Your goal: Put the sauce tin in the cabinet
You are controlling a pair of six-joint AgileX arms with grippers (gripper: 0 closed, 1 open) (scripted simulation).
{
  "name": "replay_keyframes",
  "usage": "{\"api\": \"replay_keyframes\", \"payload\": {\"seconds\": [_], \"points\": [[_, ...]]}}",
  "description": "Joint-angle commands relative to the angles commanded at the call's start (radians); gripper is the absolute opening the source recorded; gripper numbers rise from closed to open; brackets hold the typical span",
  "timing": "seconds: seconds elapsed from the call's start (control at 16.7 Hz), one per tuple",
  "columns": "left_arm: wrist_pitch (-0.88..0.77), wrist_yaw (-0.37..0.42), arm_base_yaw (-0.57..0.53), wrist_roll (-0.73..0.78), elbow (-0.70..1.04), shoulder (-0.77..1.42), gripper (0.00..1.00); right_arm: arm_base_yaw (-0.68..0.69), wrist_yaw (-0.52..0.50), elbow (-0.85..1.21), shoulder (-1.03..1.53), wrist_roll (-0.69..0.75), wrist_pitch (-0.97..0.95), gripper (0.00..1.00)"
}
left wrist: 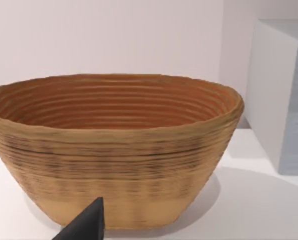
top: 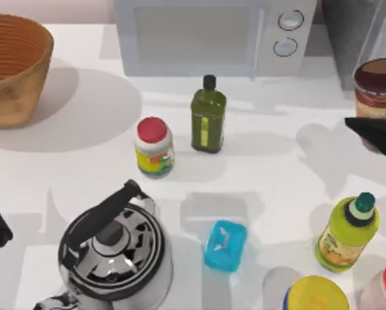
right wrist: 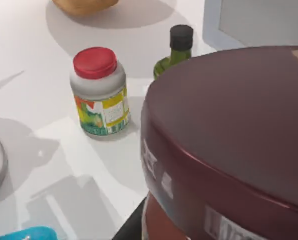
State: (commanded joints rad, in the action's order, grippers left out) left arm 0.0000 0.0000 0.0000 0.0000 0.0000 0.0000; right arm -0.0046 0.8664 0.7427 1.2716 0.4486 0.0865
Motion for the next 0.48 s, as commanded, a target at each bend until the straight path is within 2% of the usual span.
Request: {"api": "replay_keyframes", "payload": {"seconds": [0.48], "points": [[0.0, 0.0, 0.0, 0.0, 0.0, 0.0, 1.0, -0.044, -0.58, -0.479, -0.867, -0.364, -0.053, 0.0]]}}
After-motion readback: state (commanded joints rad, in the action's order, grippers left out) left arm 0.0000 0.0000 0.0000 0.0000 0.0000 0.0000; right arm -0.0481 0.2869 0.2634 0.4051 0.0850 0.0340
